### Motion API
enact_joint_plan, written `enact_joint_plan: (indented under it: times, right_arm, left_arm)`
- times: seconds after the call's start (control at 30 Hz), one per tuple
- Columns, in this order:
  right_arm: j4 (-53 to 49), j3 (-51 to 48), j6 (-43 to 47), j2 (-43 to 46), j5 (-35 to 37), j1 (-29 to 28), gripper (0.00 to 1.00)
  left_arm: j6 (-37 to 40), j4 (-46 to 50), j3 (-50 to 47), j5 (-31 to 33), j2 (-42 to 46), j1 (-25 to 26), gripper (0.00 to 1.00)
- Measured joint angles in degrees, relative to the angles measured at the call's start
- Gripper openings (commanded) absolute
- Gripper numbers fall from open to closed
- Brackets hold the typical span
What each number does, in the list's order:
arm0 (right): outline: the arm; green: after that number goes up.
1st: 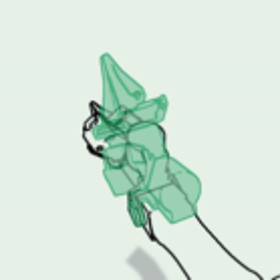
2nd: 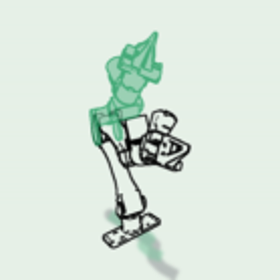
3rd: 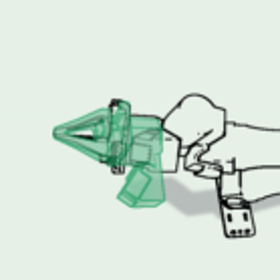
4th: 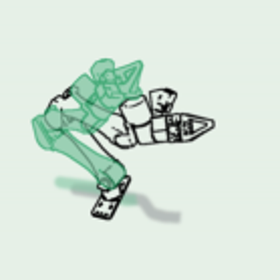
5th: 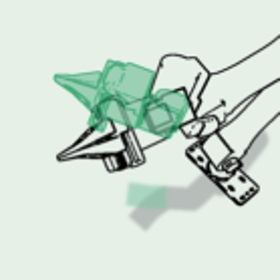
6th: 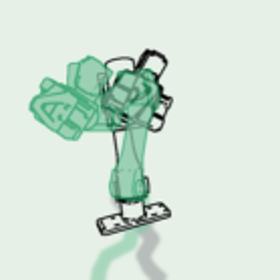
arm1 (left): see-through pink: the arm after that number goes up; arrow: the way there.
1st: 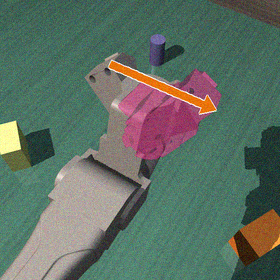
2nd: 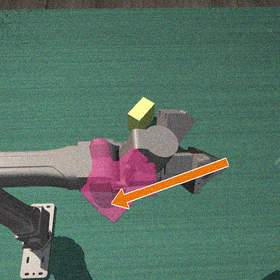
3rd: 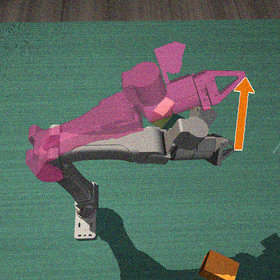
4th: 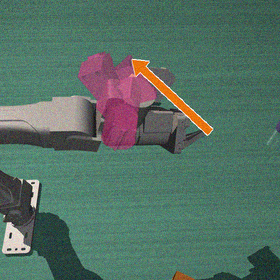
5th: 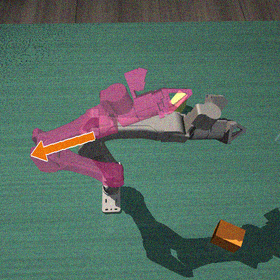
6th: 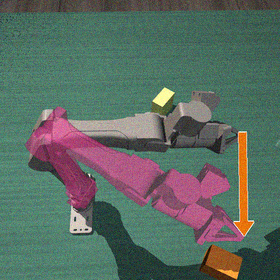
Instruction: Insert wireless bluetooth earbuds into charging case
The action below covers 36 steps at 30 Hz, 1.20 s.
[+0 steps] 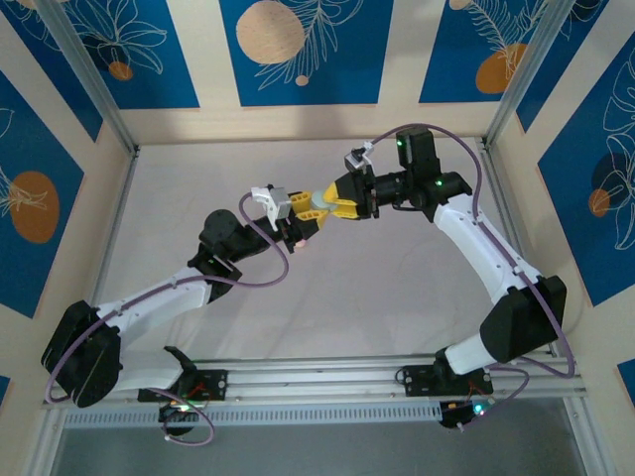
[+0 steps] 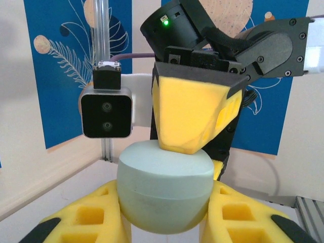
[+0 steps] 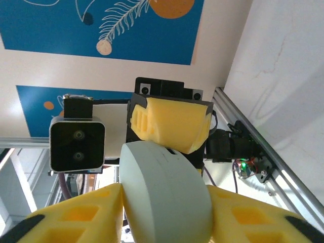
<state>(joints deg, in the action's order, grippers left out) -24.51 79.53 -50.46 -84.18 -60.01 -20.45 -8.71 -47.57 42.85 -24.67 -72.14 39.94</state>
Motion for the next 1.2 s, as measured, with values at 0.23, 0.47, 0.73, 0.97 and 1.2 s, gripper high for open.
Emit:
enact_joint_plan:
  times: [0.23, 0.47, 0.73, 0.97, 1.2]
  right_arm:
    - [2.91, -0.83, -2.29, -0.04, -1.09, 0.26, 0.19]
    - [5.88, -3.54, -3.91, 0.68, -0.09, 1.09, 0.12]
    - [10.64, -9.35, -7.06, 2.89, 6.08, 3.93, 0.12]
    - [10.10, -15.13, -5.88, 2.03, 15.72, 4.83, 0.13]
    - [12.24, -19.93, -5.51, -9.75, 20.74, 4.02, 0.13]
  left_arm:
    - [0.09, 0.00, 0.00, 0.52, 0.00, 0.00, 0.30]
    - [0.17, 2.23, 0.00, 1.03, 0.00, 0.07, 0.46]
    - [1.81, 5.51, -0.24, 2.95, 1.29, 0.24, 0.69]
    - [2.89, 7.50, -1.77, 9.64, 6.08, 0.26, 0.77]
    - [3.23, 12.85, -2.38, 19.96, 11.19, 0.26, 0.83]
